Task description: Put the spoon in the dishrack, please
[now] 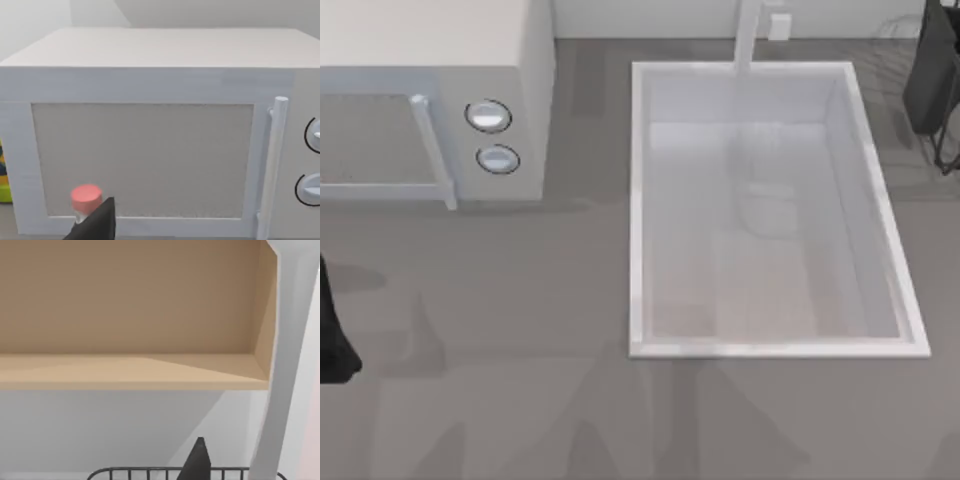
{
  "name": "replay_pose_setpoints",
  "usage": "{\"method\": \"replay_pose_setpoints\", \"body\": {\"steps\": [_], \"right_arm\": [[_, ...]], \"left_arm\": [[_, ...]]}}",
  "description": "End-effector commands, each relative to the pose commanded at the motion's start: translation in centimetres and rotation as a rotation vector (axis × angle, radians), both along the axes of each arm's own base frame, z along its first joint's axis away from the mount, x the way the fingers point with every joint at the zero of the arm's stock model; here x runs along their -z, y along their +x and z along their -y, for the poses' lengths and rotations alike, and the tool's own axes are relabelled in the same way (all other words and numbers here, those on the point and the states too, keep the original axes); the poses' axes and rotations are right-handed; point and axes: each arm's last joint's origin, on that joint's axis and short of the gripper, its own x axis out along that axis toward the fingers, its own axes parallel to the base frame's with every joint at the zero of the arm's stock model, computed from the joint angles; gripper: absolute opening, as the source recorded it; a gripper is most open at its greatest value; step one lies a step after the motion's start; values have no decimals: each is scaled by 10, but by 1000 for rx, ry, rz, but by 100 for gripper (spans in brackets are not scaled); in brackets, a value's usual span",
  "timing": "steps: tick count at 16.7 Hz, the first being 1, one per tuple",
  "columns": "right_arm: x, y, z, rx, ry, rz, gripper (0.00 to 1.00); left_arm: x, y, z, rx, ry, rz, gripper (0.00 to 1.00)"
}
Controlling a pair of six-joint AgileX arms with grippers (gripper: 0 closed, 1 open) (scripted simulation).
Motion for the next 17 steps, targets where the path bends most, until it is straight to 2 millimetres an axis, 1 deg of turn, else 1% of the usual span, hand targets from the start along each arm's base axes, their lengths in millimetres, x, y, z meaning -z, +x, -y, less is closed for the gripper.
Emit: {"method": "replay_pose_setpoints", "body": {"steps": [2,4,7,9,10,12,14,15,17], "right_arm": [[14,27,11,1,3,-4,0],[36,61,20,3,1,-1,0],[82,113,25,4,-10,15,0],[117,141,20,4,-15,25,0],[134,152,16,4,-15,26,0],[164,168,6,5,-12,20,0],[185,176,-3,6,-7,9,0],[191,178,-5,6,-5,5,0],[193,179,-6,7,-4,4,0]], "left_arm": [[0,0,0,0,0,0,100],[0,0,0,0,0,0,100],[0,0,0,0,0,0,100],[0,0,0,0,0,0,100],[0,0,0,0,0,0,100],[0,0,0,0,0,0,100],[0,0,0,0,0,0,100],[0,0,0,0,0,0,100],[0,0,0,0,0,0,100]]}}
